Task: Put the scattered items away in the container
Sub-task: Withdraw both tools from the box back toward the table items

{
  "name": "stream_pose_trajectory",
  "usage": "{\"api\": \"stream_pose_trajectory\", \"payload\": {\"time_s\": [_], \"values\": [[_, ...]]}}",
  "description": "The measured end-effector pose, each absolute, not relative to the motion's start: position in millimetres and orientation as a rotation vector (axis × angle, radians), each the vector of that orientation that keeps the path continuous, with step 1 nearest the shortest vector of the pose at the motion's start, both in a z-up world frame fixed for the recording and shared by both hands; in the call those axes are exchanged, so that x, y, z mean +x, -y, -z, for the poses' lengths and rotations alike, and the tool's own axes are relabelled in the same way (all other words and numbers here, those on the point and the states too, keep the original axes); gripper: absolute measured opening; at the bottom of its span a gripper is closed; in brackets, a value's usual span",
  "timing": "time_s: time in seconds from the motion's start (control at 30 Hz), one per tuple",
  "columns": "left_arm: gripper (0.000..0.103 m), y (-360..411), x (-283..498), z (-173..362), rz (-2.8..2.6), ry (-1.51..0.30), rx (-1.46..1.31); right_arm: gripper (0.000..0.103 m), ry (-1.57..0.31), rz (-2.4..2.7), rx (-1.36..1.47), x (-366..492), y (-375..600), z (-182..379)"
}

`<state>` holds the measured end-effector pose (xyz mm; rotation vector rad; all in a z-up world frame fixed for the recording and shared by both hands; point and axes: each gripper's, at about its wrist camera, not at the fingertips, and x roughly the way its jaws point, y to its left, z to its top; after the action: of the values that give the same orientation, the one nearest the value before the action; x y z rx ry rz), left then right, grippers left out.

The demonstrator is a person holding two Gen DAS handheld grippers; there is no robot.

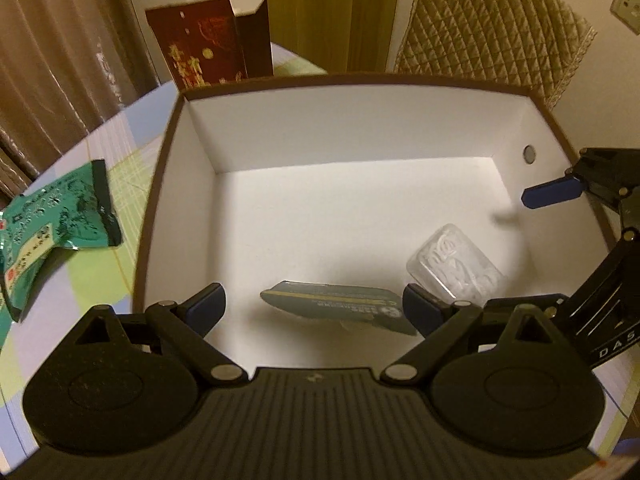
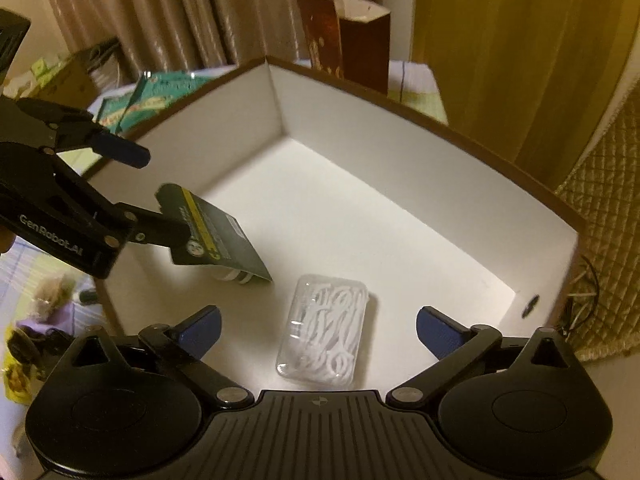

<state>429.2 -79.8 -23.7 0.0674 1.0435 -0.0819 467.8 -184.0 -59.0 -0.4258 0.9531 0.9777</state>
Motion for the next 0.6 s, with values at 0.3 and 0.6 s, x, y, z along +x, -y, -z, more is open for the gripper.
{"api": "stream_pose_trajectory", "payload": {"time_s": [0.3, 0.6], "values": [[0.096, 80.5, 388.0, -15.8, 0.061, -0.952, 0.065, 0.101, -0.888, -0.929, -0.327, 436.3, 203.6, 30.0], [0.096, 72.3, 343.5, -42.6, 0.039, -0.898, 0.034, 0.101, -0.817, -0.858, -0.260, 400.4, 213.0, 4.3]]}}
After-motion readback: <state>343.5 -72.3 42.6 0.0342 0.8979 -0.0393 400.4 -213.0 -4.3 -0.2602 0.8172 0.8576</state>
